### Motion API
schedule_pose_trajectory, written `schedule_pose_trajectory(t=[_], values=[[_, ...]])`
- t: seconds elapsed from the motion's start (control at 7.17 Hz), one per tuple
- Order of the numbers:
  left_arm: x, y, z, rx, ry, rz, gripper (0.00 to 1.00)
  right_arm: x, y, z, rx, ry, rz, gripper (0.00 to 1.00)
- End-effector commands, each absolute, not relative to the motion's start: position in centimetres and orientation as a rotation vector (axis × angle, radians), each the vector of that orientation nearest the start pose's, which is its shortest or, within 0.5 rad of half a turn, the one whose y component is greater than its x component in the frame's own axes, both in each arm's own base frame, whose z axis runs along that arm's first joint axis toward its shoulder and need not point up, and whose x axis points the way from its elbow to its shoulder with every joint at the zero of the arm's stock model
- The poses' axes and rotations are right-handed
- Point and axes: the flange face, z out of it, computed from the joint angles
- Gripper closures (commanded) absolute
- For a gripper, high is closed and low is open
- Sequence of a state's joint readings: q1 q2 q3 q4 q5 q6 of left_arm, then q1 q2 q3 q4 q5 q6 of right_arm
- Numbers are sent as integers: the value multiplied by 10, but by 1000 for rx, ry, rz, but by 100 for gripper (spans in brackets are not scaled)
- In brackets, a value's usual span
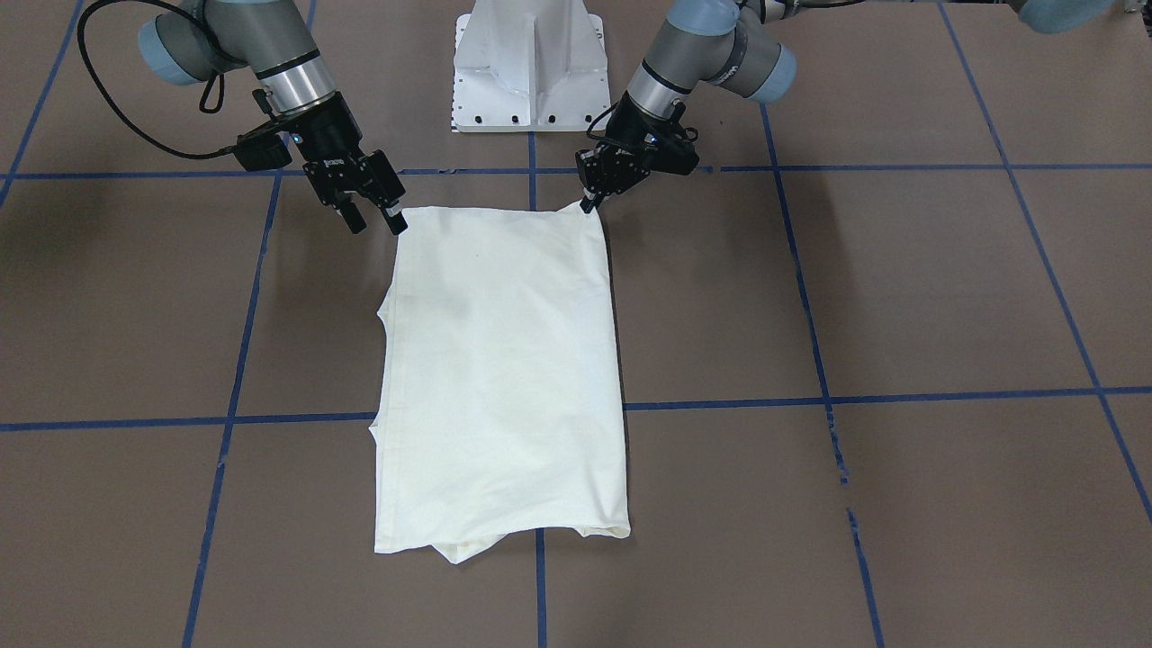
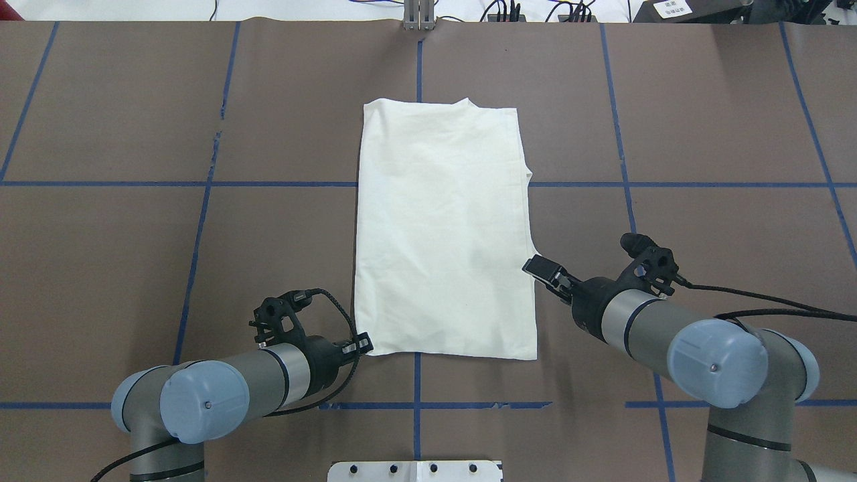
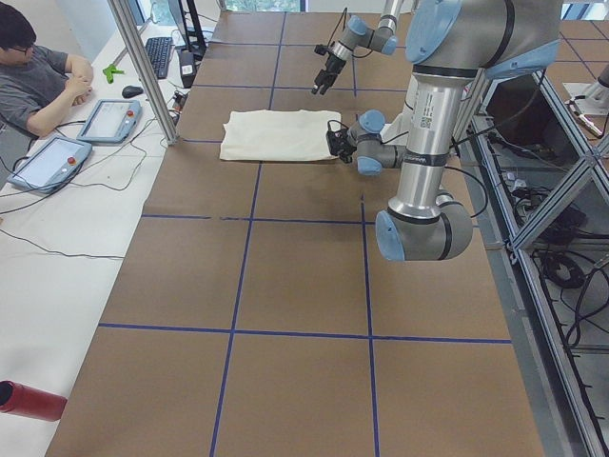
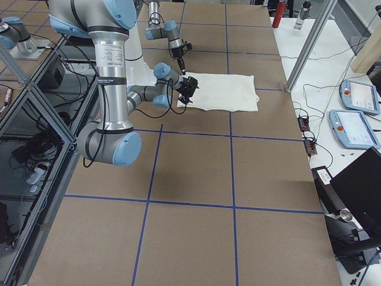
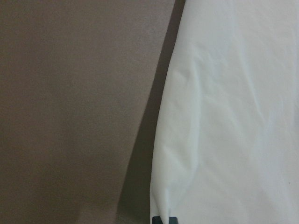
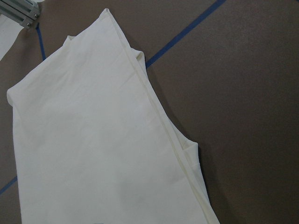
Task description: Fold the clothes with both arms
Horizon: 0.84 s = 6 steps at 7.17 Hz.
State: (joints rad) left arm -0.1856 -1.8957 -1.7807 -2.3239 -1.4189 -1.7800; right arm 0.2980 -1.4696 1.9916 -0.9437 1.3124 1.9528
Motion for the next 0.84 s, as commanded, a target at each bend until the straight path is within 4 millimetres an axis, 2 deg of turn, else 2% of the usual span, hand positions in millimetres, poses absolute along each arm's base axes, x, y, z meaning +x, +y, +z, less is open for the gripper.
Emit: schedule_pose_trajectory(t=[0.0,0.28,0.42,0.7], values=[[556,-255,293,116,1308,-435,100,-480,-292,310,95,-1088,852,18],[554,-255,289,115,1317,-433,100,-515,-271,292,63,-984,860,20],[553,-255,287,116,1320,-434,100,-518,-268,292,62,-962,862,18],[552,-256,287,118,1320,-434,100,-535,-252,304,38,-887,889,17]])
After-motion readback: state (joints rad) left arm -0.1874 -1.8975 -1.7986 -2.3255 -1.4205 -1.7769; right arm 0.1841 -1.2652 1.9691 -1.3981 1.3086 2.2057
